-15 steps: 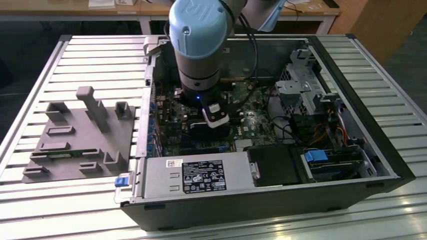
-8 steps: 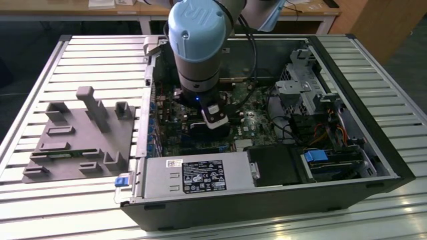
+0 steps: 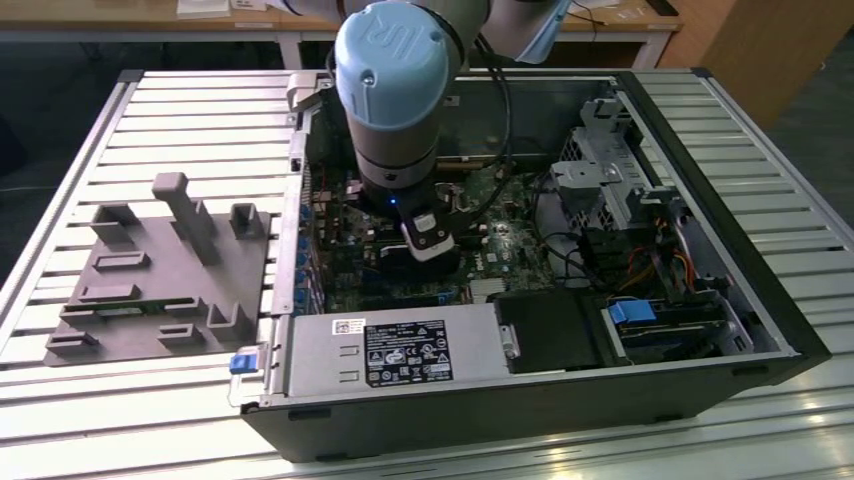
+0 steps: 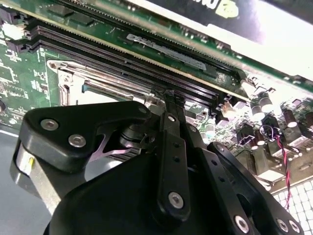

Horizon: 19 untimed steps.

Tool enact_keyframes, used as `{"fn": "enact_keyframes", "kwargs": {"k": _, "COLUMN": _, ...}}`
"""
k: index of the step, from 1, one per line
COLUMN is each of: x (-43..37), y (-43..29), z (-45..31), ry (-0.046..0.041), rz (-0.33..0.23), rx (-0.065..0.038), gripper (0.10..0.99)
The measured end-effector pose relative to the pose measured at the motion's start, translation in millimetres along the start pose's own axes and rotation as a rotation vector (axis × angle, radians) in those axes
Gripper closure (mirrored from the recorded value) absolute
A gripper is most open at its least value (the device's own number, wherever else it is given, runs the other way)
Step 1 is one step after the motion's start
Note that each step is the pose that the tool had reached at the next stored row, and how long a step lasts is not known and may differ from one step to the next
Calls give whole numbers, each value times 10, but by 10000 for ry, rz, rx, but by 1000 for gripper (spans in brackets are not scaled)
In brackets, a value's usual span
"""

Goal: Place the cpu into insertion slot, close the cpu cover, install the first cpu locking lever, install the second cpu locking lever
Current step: 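Install the second cpu locking lever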

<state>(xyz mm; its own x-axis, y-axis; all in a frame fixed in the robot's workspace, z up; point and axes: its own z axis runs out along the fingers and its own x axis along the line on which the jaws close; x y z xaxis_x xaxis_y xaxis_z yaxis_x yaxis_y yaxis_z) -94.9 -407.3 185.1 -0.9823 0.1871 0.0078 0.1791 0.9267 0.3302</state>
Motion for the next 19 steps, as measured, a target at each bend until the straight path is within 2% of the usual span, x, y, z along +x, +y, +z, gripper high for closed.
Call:
{"fn": "enact_keyframes", "kwargs": {"k": 6, "x": 1, "y": 8, "z": -14, "ry": -4, "rz": -1, "rx": -9, "gripper": 984}}
{"fn": "enact_keyframes", "kwargs": {"k": 15, "x": 4, "y": 93, "z": -259, "ry": -2, "rz": 0, "rx": -2, "gripper": 984}}
{"fn": "enact_keyframes", "kwargs": {"k": 19, "x": -2, "y": 114, "z": -314, "ry": -1, "rz": -2, "rx": -3, "gripper": 984}}
